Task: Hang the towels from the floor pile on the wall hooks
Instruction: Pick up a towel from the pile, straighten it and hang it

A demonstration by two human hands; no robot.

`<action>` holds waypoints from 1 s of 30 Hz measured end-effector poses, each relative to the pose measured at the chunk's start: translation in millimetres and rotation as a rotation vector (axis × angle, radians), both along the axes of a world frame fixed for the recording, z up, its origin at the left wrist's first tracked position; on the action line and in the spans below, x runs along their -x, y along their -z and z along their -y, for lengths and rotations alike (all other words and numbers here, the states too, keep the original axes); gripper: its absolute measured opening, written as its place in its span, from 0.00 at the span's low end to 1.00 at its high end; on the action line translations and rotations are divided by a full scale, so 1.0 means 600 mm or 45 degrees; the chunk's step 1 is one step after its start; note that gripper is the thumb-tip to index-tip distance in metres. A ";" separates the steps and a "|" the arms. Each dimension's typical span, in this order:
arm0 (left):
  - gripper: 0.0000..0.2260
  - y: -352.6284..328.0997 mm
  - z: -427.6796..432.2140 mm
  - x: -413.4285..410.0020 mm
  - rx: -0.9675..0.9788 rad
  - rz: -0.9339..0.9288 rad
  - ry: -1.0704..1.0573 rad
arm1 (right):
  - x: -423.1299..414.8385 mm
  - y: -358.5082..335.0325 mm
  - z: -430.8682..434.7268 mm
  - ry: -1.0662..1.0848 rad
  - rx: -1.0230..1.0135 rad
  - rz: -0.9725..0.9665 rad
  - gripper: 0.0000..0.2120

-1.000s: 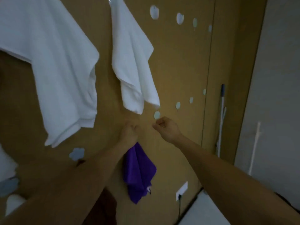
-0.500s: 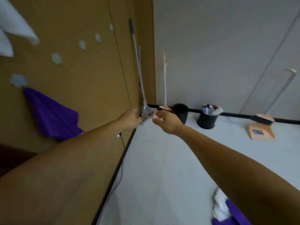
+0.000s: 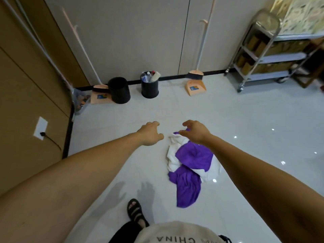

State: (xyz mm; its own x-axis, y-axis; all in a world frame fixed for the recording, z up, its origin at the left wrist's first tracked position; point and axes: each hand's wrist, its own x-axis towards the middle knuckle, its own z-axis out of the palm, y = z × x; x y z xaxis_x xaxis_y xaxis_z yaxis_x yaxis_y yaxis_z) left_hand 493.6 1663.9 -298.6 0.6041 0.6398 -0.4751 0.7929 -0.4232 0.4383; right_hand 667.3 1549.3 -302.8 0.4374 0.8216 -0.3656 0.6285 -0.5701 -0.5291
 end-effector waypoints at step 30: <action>0.21 0.913 0.071 -0.249 0.434 -0.395 0.191 | -0.139 0.958 0.128 0.402 0.513 -0.406 0.17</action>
